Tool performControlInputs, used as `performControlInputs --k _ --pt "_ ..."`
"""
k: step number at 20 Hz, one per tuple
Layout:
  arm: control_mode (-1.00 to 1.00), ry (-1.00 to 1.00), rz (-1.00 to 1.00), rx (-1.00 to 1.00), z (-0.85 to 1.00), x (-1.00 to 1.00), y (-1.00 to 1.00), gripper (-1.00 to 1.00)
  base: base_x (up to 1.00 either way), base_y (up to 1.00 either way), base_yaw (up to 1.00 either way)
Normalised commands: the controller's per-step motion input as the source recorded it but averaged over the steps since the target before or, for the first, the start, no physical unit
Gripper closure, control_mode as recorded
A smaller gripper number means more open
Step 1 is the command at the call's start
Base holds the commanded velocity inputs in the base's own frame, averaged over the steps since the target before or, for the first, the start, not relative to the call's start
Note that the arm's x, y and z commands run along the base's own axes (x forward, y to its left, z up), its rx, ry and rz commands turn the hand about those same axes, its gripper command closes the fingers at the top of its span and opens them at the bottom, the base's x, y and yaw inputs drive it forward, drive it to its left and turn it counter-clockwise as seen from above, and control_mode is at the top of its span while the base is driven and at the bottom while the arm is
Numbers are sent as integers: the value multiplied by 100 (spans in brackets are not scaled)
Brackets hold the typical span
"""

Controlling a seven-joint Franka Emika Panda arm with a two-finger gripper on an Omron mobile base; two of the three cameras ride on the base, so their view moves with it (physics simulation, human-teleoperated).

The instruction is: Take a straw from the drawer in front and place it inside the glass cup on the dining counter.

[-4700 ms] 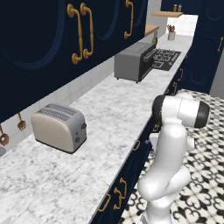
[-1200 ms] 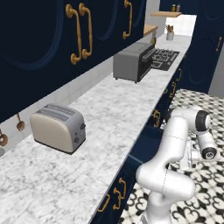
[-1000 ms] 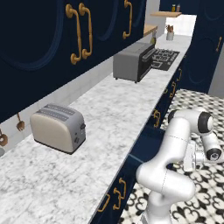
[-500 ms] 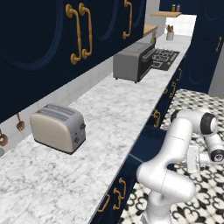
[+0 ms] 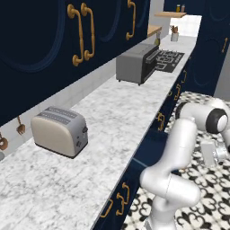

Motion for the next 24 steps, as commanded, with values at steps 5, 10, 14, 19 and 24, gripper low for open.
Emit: performControlInputs --k 5,10,14,19,24 --pt "-100 -1 11 -33 100 8 16 -100 0 0 0" --pt "-100 0 9 -33 89 21 33 -100 0 0 0" --pt "-100 12 4 -33 32 31 47 -100 0 0 0" --pt "-100 34 0 -31 -4 44 62 -100 0 0 0" --pt "-100 37 3 -22 -15 47 39 -100 0 0 0"
